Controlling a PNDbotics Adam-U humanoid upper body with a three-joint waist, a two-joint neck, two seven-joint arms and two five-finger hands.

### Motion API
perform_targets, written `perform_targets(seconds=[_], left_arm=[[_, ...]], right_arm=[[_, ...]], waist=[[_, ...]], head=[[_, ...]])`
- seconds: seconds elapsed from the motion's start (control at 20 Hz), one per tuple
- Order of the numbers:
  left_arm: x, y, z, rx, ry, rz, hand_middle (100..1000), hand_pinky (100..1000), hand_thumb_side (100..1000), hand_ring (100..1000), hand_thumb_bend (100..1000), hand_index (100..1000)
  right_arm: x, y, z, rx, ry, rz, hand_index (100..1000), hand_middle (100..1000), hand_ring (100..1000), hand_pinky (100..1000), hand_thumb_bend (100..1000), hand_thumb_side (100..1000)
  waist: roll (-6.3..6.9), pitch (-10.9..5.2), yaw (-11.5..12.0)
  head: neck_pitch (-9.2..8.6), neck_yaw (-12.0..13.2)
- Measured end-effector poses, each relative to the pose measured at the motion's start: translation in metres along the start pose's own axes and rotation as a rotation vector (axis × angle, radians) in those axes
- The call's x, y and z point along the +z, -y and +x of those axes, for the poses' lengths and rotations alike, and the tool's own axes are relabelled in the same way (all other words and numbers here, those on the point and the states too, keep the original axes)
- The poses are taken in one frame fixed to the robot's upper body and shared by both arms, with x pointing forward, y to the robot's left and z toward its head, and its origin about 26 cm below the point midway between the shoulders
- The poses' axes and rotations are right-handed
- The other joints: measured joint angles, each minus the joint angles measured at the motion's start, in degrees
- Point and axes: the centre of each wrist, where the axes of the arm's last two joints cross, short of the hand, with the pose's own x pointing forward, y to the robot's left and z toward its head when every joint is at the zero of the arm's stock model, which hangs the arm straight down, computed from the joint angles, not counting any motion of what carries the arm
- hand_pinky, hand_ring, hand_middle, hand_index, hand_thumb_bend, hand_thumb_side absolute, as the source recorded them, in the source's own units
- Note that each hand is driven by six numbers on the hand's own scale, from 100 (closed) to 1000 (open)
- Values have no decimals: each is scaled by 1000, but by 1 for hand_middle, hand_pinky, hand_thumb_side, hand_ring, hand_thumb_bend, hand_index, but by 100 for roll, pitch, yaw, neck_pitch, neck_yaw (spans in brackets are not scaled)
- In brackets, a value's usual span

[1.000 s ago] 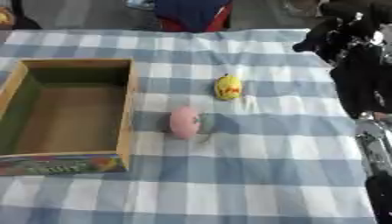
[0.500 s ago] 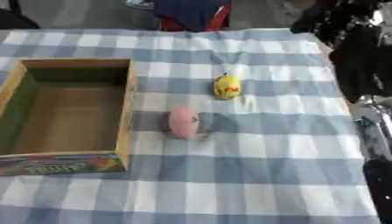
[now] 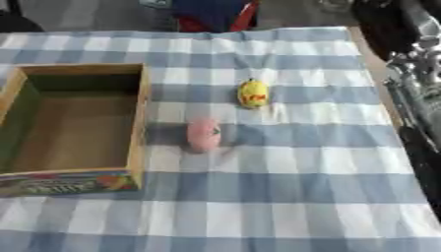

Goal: Pick up objects on the table and place them in the box.

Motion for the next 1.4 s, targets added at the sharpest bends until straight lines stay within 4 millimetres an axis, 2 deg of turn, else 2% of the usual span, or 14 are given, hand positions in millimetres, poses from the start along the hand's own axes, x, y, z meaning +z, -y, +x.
perform_targets(seconds=[0.25,0.5,0.7,1.05,1.25,1.4], left_arm=[[1,0,0,4,-4,-5,524,353,565,570,439,797],[2,0,0,7,-8,-11,525,353,566,570,438,797],[2,0,0,7,-8,-11,525,354,566,571,438,797],[2,0,0,11,-10,-11,526,354,566,571,438,797],[2,0,0,12,-10,-11,526,353,566,571,438,796],[2,0,0,13,-11,-11,525,353,549,571,434,796]], right_arm=[[-33,-6,2,208,-1,155,903,744,778,719,100,908],[-54,-15,-10,373,-30,306,920,779,803,727,100,920],[-62,-27,-19,414,-28,420,927,784,811,730,100,934],[-70,-43,-22,433,-16,589,934,777,822,734,100,999],[-72,-50,-23,435,-32,665,950,780,832,741,100,1000],[-72,-53,-24,438,-48,712,965,783,845,753,100,965]], waist=[[3,0,41],[2,-4,85],[0,-41,102],[-25,-73,117],[-30,-74,129],[-30,-74,131]], head=[[17,-21],[17,-23],[17,-24],[16,-23],[15,-25],[14,-25]])
